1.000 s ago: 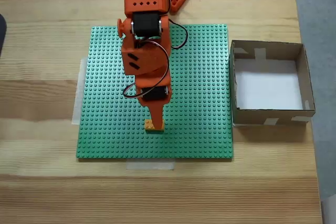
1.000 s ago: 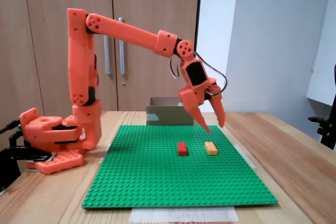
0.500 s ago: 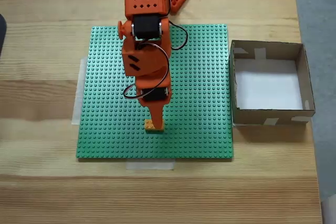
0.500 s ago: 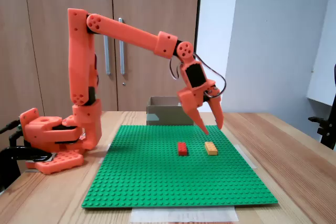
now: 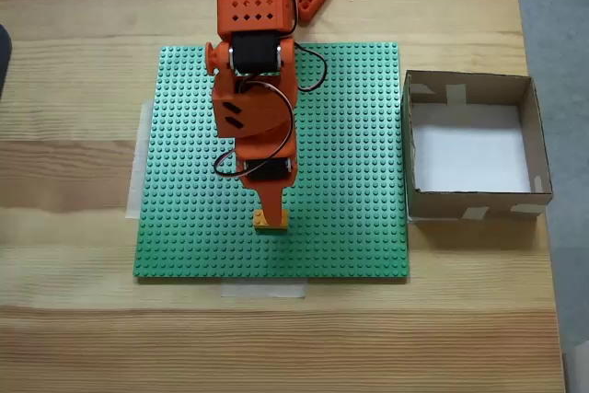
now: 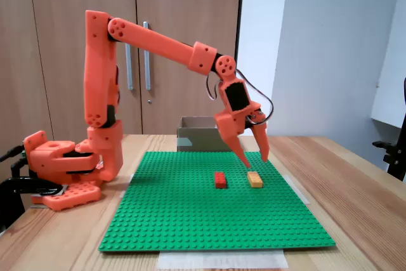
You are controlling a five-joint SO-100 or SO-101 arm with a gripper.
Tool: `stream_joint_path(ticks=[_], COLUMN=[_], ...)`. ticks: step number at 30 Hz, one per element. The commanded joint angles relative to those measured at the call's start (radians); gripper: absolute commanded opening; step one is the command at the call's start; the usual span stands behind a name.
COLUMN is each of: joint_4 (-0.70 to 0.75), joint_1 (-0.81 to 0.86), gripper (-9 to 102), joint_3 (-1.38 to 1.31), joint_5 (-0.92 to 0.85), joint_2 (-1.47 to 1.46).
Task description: Pick the yellow lego block and put it in the box.
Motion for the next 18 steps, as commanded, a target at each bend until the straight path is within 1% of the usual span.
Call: stream_joint_path(ticks=[1, 8, 14, 15, 18], joint_4=[0.003, 0.057, 0.074, 0.092, 0.11], joint_1=[0.006, 0.012, 0.018, 0.018, 0.018], gripper=[14, 15, 17, 24, 23], joint_3=[-0.031, -0.089, -0.103, -0.118, -0.138], joint_5=[0.014, 0.046, 0.04, 0.041, 0.052], joint_2=[-0.005, -0.051, -0.069, -0.078, -0.089])
